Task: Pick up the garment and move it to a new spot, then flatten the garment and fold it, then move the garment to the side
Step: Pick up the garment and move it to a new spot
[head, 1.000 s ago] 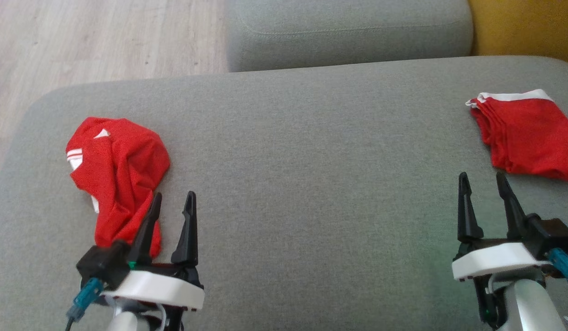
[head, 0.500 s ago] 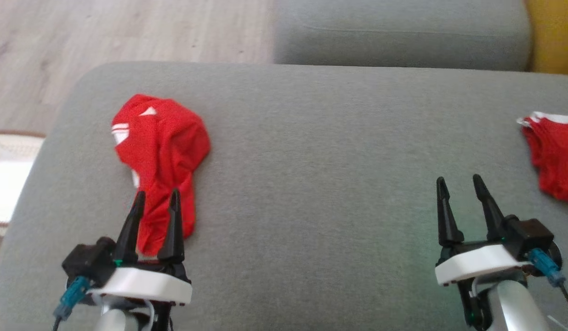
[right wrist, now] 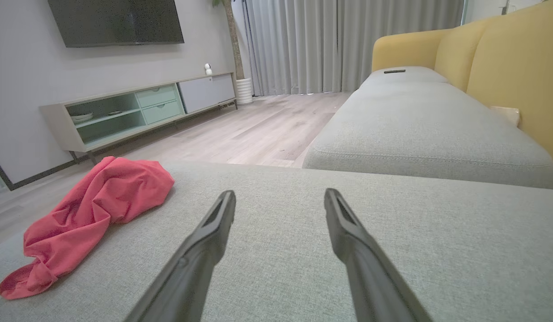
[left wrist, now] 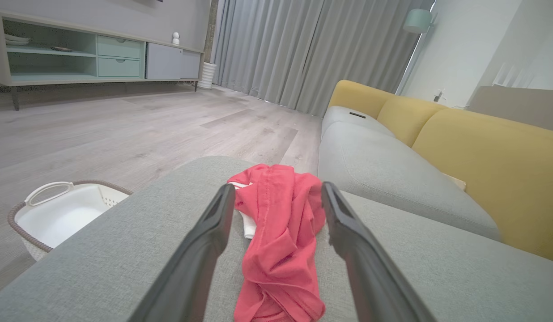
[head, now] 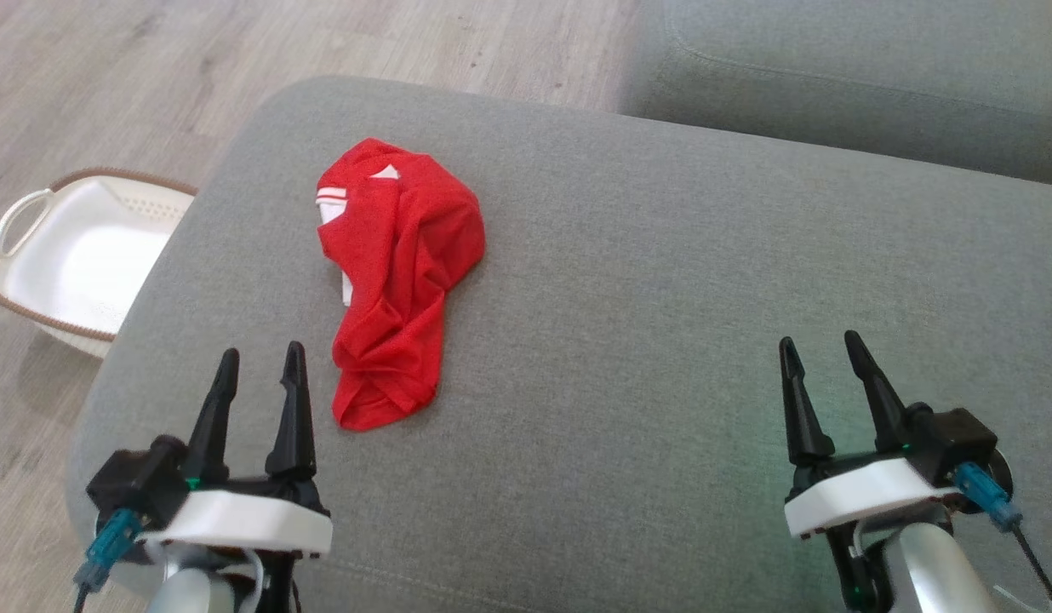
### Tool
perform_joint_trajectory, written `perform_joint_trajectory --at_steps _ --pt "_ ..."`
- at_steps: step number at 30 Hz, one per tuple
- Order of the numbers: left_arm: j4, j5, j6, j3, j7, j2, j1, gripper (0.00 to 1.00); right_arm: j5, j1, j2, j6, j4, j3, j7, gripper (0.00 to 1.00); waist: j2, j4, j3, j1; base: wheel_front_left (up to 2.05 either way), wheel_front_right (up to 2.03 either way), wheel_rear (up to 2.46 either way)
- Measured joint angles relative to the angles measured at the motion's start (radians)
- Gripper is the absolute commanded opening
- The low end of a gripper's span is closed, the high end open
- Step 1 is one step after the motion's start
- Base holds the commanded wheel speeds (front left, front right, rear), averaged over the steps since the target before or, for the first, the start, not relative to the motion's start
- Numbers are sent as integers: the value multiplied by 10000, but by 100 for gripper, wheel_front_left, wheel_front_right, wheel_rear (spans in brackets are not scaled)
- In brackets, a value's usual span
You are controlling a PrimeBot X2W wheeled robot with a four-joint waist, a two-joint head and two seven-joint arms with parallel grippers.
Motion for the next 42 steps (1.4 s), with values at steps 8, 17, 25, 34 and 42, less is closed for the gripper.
perform_joint_trajectory --at_steps 8,17,25,34,42 --pt "247 265 -102 268 2 0 -263 100 -77 -56 -2 0 -29 36 4 100 0 11 541 0 0 0 0" --pt "1837 1076 -506 357 -2 242 -2395 100 -510 -663 -4 0 -439 -362 153 100 0 -403 1598 1 0 0 0" --pt "4888 986 -631 -117 221 1317 -5012 100 -581 -933 -10 0 -602 -359 224 100 0 -1056 2656 2 0 0 0" --pt "7310 -134 -702 -1425 1626 1935 -7260 100 -708 -1560 -15 0 -732 -370 224 100 -1 -1622 3534 3 0 0 0" --pt "8046 -1237 -702 -2320 1103 2224 -7685 0 -748 -1677 -15 0 -596 -355 211 100 -1 -1880 3482 1 0 0 0"
